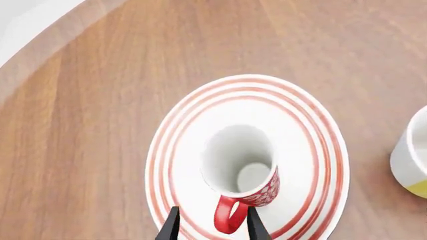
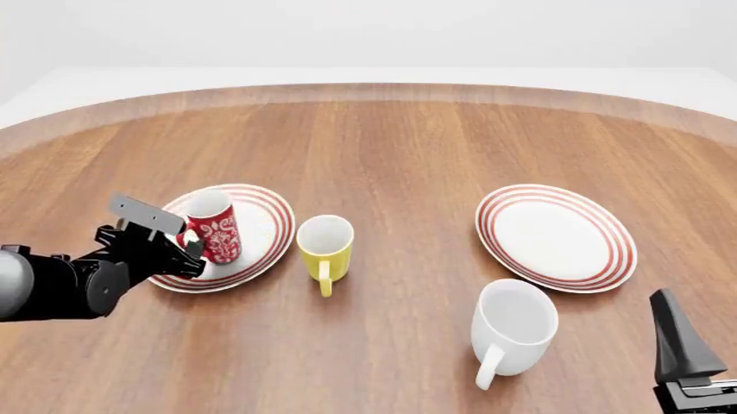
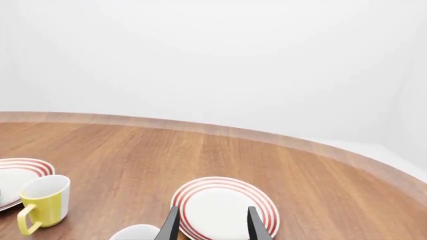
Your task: Put the red mug on the left plate.
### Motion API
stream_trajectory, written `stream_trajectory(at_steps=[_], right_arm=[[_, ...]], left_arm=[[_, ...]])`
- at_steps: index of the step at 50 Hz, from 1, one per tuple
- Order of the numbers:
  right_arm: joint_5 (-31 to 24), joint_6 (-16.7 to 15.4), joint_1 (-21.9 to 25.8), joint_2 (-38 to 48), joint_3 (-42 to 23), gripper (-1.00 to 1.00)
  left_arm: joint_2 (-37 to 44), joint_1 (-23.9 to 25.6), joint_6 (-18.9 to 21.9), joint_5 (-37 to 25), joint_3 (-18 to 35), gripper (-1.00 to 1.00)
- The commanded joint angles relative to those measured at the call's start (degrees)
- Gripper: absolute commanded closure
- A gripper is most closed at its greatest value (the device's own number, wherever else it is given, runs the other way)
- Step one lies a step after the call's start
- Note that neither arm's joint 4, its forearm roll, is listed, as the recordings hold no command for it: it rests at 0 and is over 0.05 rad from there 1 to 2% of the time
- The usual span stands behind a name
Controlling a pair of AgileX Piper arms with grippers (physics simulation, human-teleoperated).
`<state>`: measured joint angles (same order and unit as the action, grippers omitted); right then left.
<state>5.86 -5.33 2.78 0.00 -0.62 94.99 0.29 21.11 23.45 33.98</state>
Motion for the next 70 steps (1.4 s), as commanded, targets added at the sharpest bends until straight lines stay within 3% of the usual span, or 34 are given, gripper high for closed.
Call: stream_trajectory(at_steps=[1, 23, 70], right_arm=[[-0.02, -0.02, -0.02, 0.00, -0.03, -1.00], [-0.43, -0.07, 0.00, 0.00, -0.43, -1.00], [0.17, -0.54, 0.14, 0.00, -0.28, -1.00]], left_arm=[[-0.27, 0.09, -0.17, -0.07, -0.02, -1.00], [-1.03, 0.62, -1.15, -0.31, -0.56, -1.00], [-8.75, 4.46, -4.14, 2.05, -9.29, -1.00]])
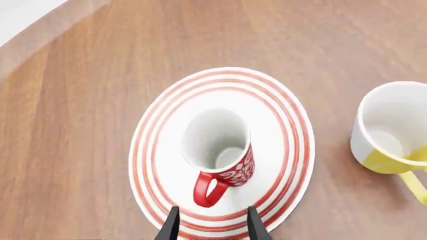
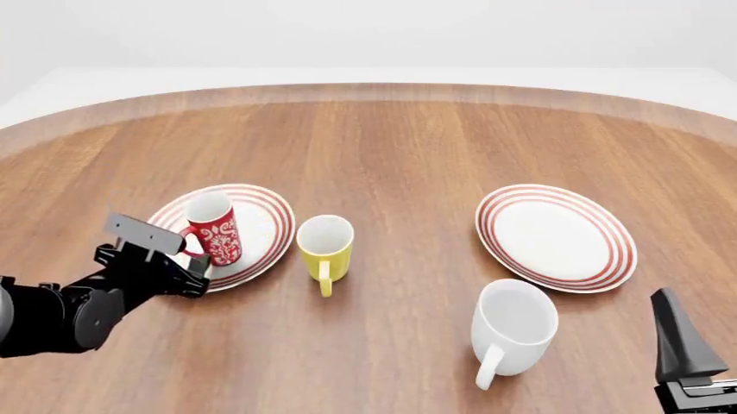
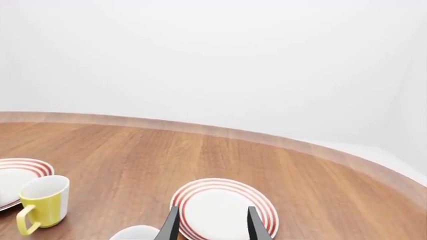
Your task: Put the red mug on the left plate.
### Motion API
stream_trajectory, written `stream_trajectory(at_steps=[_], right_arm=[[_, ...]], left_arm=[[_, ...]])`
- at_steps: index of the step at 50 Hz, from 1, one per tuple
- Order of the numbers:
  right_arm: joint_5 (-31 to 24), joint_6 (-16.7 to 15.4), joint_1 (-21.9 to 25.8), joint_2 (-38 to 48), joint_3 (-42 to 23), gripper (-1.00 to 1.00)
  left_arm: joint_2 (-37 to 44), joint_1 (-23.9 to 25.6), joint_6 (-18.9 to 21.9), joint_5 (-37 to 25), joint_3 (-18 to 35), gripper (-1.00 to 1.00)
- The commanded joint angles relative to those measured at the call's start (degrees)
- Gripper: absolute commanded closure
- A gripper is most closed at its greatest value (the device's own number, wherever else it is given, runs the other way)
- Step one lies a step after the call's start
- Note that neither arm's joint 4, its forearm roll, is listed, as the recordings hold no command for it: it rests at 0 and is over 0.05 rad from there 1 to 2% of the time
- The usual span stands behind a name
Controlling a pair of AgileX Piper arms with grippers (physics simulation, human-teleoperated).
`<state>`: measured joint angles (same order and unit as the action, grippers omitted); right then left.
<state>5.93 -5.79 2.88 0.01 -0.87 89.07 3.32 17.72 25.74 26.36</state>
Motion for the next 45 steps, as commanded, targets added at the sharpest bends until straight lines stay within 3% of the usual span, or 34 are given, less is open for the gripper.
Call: stream_trajectory(at_steps=[1, 30, 45], right_arm=[[0.07, -0.07, 0.02, 0.00, -0.02, -1.00], [0.23, -0.42, 0.22, 0.00, 0.13, -1.00], [0.81, -0.71, 0.04, 0.00, 0.19, -1.00]], left_arm=[[-3.01, 1.55, -0.80, -0.27, -1.77, -1.00], [-11.84, 6.33, -2.84, -2.12, -4.75, -1.00], [-23.94, 11.39, -6.04, -8.01, -5.94, -1.00]])
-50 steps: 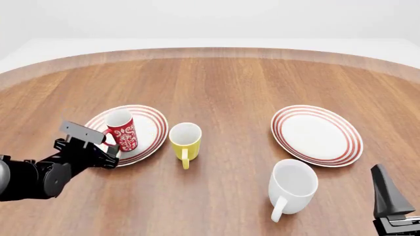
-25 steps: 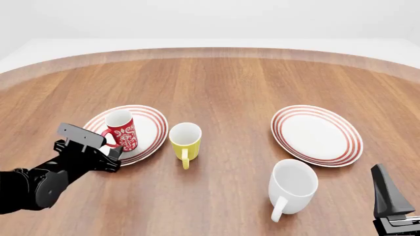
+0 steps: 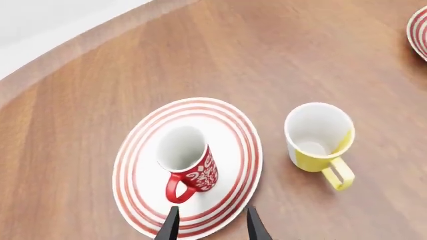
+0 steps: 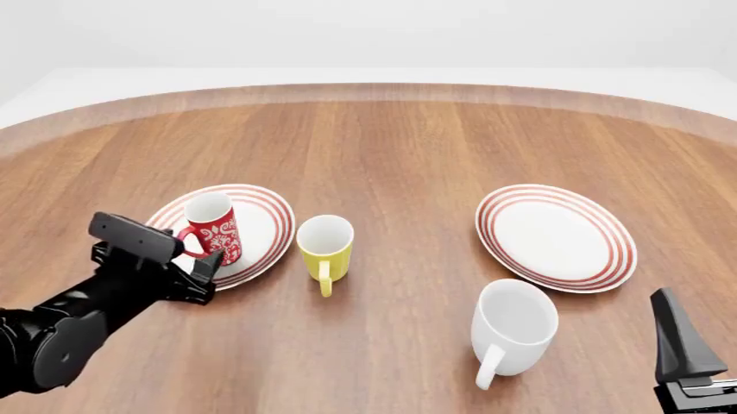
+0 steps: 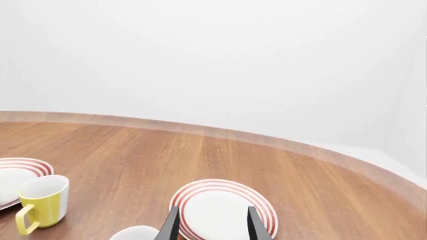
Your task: Put the red mug on the left plate.
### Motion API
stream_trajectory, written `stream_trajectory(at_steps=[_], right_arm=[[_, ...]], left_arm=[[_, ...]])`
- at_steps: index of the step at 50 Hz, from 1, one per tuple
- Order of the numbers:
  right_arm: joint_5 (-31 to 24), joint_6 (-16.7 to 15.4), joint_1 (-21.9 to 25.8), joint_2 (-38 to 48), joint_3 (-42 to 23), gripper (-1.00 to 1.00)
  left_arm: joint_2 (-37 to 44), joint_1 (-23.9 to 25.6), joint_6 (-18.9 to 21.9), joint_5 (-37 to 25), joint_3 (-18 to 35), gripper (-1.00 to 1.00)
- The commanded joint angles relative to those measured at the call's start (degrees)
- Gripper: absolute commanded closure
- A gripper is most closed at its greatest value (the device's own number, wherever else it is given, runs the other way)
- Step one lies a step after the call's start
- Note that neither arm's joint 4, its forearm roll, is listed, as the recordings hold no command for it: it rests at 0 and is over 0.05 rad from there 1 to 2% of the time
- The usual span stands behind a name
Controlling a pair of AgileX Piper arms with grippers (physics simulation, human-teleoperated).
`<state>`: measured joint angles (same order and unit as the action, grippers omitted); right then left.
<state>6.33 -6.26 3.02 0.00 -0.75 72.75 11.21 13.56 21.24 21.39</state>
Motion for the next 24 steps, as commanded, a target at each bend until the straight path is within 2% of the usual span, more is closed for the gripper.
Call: stream_trajectory(at_steps=[1, 12, 21, 24], right_arm=[[0.43, -0.24, -0.14, 0.00, 0.08, -1.00], [1.83, -1.04, -0.60, 0.00, 0.34, -1.00], [3.35, -2.39, -0.44, 0.00, 0.31, -1.00], [3.48, -3.53, 0.13, 0.00, -0.15, -1.00]], left_arm=[[-8.23, 3.73, -1.95, -3.86, -1.05, -1.00], [-18.65, 6.69, -3.55, -9.28, -1.75, -1.00], [-34.78, 10.91, -6.14, -20.51, -0.61, -1.00], [-43.19, 12.40, -7.74, -27.15, 0.78, -1.00]])
